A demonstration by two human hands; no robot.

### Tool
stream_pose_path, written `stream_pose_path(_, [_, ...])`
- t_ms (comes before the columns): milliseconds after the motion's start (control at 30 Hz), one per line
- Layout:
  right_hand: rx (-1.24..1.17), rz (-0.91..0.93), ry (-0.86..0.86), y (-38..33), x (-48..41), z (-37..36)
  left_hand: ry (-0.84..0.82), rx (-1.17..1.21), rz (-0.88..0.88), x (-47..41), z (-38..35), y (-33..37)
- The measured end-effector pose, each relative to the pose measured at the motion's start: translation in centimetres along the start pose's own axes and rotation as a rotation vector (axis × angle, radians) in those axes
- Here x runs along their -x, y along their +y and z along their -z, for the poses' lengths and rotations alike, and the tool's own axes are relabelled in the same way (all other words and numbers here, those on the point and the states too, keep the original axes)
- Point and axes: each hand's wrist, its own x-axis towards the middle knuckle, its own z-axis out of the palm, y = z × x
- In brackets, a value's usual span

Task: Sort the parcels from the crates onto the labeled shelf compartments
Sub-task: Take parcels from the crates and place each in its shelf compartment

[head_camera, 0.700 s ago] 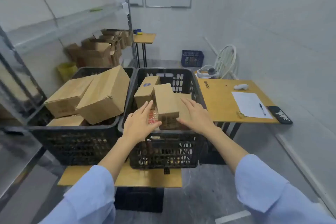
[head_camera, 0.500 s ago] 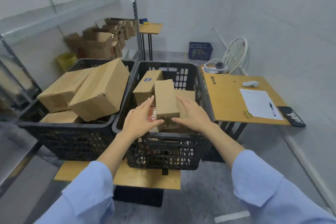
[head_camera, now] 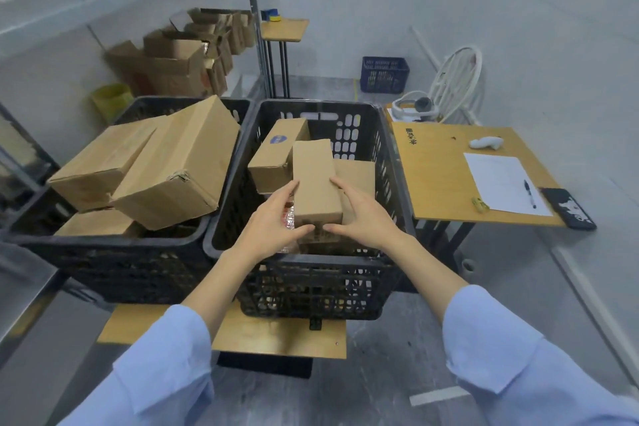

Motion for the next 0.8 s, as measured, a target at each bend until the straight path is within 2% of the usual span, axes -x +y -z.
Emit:
stream_pose_path(233, [-0.094, 0.06, 0.083, -1.0, 1.2, 0.2, 0.074, 0.079, -0.092, 0.6, 0.7, 0.7])
stream_pose_path(400, [-0.254, 0.06, 0.099, -3.3, 2.7, 1.8, 0.096, 0.23, -0.113, 1.0, 2.3, 2.1])
stream_pose_path(567, [-0.355, 0.047, 0.203, -5.5, 3.3, 3.1, 0.139, 0.347, -0.16, 1.5, 4.0, 3.6])
stream_pose_path(800, [-0.293, 0.049, 0.242, -7.2, 3.4, 4.4, 0.15, 0.248, -0.146, 0.9, 5.7, 4.6])
